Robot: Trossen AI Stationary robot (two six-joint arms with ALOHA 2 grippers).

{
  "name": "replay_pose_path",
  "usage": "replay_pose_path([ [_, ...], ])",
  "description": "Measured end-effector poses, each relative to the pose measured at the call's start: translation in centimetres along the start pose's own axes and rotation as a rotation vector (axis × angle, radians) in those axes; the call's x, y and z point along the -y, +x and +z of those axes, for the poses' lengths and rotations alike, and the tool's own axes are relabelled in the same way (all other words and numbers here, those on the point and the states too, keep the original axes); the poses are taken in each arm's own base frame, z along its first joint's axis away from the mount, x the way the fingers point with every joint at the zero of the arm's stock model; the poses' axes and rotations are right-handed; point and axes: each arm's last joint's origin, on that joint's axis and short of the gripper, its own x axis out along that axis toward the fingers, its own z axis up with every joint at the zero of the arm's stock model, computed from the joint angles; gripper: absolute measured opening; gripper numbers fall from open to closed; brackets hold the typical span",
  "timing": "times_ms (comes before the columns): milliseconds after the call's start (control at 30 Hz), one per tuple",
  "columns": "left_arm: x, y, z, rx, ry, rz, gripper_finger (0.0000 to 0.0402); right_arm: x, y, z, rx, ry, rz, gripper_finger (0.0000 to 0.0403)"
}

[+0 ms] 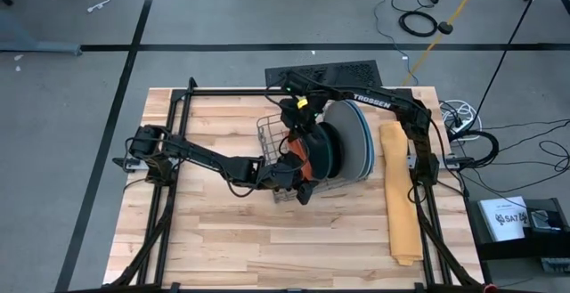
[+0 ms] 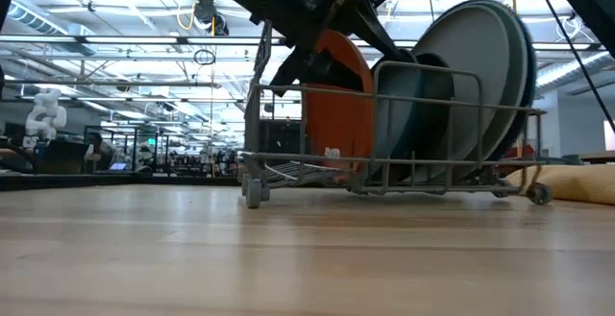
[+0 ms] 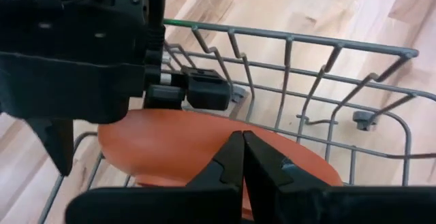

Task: Sort dishes
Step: Put the orange plate into the dish rack

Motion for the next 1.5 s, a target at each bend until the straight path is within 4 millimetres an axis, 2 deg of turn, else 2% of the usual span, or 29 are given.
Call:
replay_pose_path([
  [133,0.2,-0.4,0.1,-0.014,0.009,-0.019,0.0235,-0.1,0.0,-0.2,-0.032,0.01,-0.01,0.0],
  [333,0.7,-1.9,0.3,-0.001,0.111,0.031,0.0244,-0.1,0.3,-0.1,-0.04,0.004,-0.012,0.0],
  [567,1.2,-3.7,0.0,-0.033,0.144,0.071,0.0311,-0.3,0.2,-0.2,-0.05,0.002,-0.006,0.0],
  [733,1.2,-4.1,-0.5,-0.068,0.163,0.101,0.0358,-0.4,1.1,-0.5,-0.1,0.002,0.008,0.0],
  [833,1.3,-4.2,-0.8,-0.083,0.173,0.104,0.0374,-0.9,0.7,-0.1,-0.078,-0.019,0.013,0.0],
  [1000,1.3,-4.3,-1.0,-0.105,0.185,0.108,0.0377,-1.0,1.1,0.3,-0.066,-0.064,0.012,0.0],
  [1300,1.7,-4.7,-1.4,-0.117,0.195,0.092,0.0377,-2.2,-0.1,1.9,-0.019,-0.198,-0.074,0.0],
  [1500,2.0,-5.4,-1.3,-0.129,0.205,0.081,0.0377,-3.0,0.8,3.5,0.034,-0.299,-0.109,0.0],
])
